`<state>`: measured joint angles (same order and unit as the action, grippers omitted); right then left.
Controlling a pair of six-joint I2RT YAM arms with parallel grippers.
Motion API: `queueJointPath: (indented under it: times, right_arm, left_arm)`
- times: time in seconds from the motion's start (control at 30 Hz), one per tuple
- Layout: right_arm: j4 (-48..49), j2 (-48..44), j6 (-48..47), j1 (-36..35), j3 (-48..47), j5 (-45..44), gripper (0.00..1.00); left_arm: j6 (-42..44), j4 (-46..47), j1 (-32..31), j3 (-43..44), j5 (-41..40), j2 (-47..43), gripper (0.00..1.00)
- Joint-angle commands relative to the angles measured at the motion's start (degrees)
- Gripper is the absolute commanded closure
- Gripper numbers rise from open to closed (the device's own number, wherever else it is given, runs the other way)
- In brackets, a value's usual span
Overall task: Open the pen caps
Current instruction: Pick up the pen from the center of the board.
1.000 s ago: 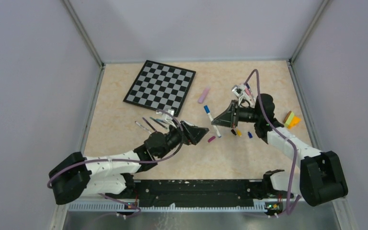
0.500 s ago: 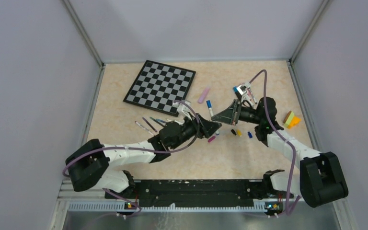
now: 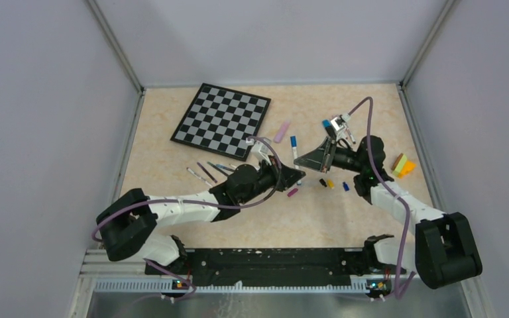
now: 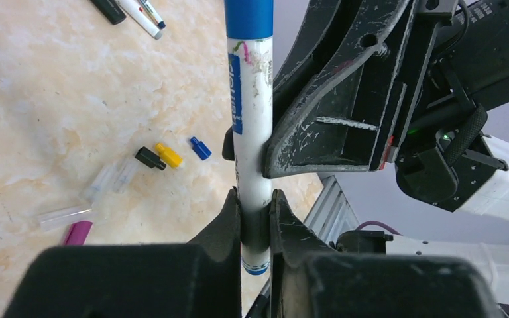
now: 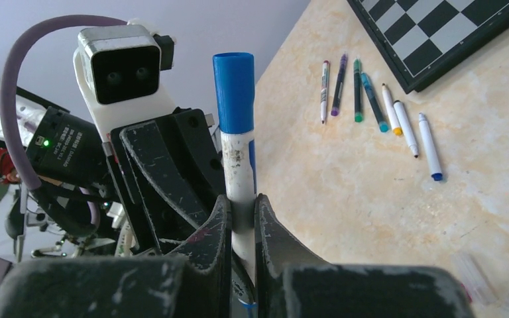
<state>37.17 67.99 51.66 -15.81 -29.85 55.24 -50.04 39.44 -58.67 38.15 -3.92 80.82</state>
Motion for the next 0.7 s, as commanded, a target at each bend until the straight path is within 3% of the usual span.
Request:
queueJointPath:
  times: [0.0,0.03,0.07,0.13,0.2,0.33,0.43,0.57,0.67]
  right_arm:
    - [0.8,-2.3,-1.7,0.1,-0.1,0.5,1.0]
    - [-0.6,-2.7,-3.2,0.2,-0.6,0.7,1.0]
    - [-2.4,-2.8,-5.0,0.3,-1.3,1.3,0.94]
    - [-5.1,-3.8,-9.0,1.4,-2.5,3.2,0.72]
    - [-6.6,-4.8,-13.6,3.1,-3.3,6.3,0.6]
    - [-19.0,-7.0,-29.8,7.6,-7.3,13.7,0.5]
    - [-42.1,-7.9,-52.2,11.2,-13.0,21.1,0.45]
    - [-81.4,-6.9,-102.5,12.4,-23.7,21.6,0.31]
    - [-100.0,-4.0,-127.9,12.1,-31.5,19.0,0.28]
  left_arm:
    - [2.0,0.0,0.2,1.6,1.0,0.0,1.0]
    - [2.2,-0.4,0.2,1.3,1.0,-0.5,1.0]
    - [2.8,-0.6,0.2,0.9,0.9,-1.1,1.0]
    - [4.3,-1.1,0.3,-0.2,1.5,-3.1,1.0]
    - [5.8,-2.3,0.7,-1.5,2.6,-5.2,1.0]
    - [11.5,-8.2,2.3,-3.5,8.4,-11.4,1.0]
    - [16.3,-14.6,4.3,-4.2,15.1,-16.6,1.0]
    - [22.3,-29.1,8.1,-1.7,23.5,-22.0,1.0]
    - [27.3,-36.0,9.7,0.4,29.4,-24.1,1.0]
